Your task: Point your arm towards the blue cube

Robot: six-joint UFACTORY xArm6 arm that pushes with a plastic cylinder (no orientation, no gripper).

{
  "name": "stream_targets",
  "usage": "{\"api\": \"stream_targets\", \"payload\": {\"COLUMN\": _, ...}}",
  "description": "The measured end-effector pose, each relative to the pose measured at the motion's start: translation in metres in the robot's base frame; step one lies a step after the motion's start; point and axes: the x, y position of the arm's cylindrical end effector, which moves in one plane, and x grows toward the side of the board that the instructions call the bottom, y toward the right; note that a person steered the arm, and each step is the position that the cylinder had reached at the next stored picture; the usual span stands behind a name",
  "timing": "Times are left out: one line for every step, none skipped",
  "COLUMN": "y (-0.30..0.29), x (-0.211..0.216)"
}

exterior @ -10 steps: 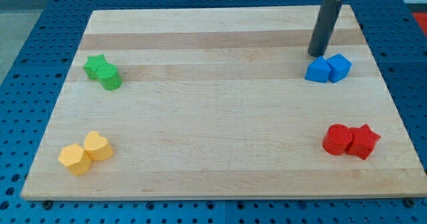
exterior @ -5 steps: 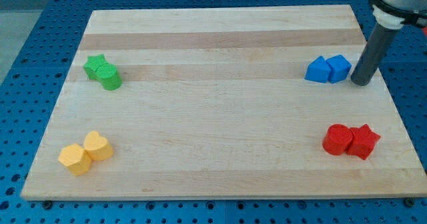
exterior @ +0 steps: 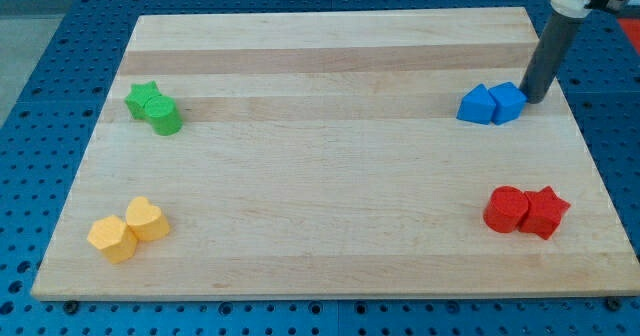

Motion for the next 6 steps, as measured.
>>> {"api": "stream_targets", "payload": {"y": 0.0, "x": 0.014}}
{"api": "stream_targets", "payload": {"y": 0.0, "x": 0.017}}
{"api": "stream_targets", "payload": {"y": 0.0, "x": 0.017}}
{"api": "stream_targets", "payload": {"y": -0.004, "x": 0.017}}
{"api": "stream_targets", "payload": {"y": -0.01, "x": 0.017}}
{"api": "stream_targets", "payload": {"y": -0.013, "x": 0.017}}
